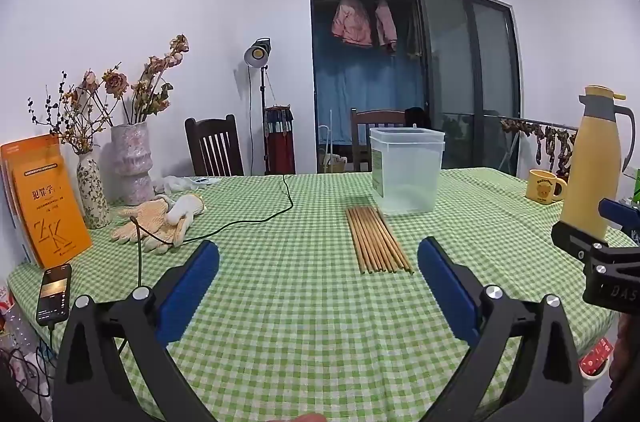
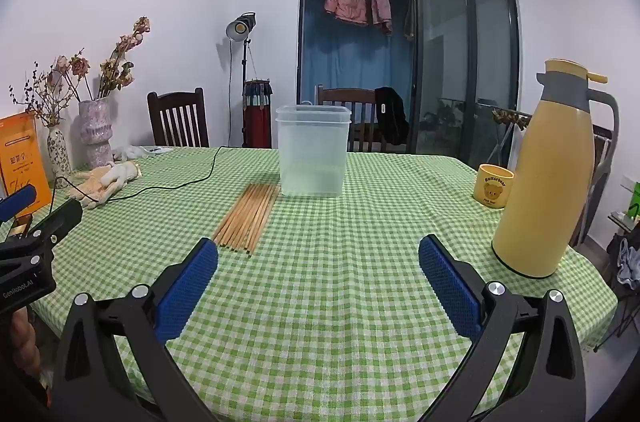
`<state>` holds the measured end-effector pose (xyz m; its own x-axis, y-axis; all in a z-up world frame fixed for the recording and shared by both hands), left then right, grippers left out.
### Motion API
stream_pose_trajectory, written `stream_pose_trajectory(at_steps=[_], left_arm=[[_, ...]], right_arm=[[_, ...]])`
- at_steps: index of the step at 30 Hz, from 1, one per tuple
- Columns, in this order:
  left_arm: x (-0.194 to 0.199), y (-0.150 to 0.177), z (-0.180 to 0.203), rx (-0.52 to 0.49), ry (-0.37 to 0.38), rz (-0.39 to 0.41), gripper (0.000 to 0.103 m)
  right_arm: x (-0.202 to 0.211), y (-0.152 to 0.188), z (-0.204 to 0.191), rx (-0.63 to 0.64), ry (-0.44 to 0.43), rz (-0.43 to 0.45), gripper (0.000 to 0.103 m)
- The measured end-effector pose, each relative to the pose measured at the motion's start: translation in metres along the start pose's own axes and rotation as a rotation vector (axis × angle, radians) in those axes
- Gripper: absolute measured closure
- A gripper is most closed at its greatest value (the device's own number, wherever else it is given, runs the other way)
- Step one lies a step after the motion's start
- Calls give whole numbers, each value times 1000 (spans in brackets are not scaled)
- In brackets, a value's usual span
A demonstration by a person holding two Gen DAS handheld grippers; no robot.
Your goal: Organize utensils
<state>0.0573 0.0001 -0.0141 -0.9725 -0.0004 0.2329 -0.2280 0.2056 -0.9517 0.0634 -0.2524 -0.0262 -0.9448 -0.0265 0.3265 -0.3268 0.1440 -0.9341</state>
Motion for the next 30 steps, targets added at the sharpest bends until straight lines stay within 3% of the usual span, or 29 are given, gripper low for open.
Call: stream_pose_trajectory(at_steps=[16, 30], left_arm=[[-1, 0, 1, -6, 12, -13, 7], [4, -5, 0, -2, 8, 24, 7]], right_arm=[[0, -1, 4, -13, 3, 9, 6], [-1, 1, 0, 4, -9, 0, 6]])
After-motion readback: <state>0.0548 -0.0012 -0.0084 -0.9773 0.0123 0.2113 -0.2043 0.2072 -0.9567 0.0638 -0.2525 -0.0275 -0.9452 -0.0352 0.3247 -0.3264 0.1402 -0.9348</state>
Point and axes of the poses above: each gripper's, at about its wrist camera, not at the fingertips, and x roughly against the way its jaws point, z to its right, y to its underside, the point moved 6 cm from there along -x, roughly the way its jaws point, and after that the axes turned 10 degrees about -x, right-handed, at the moved point
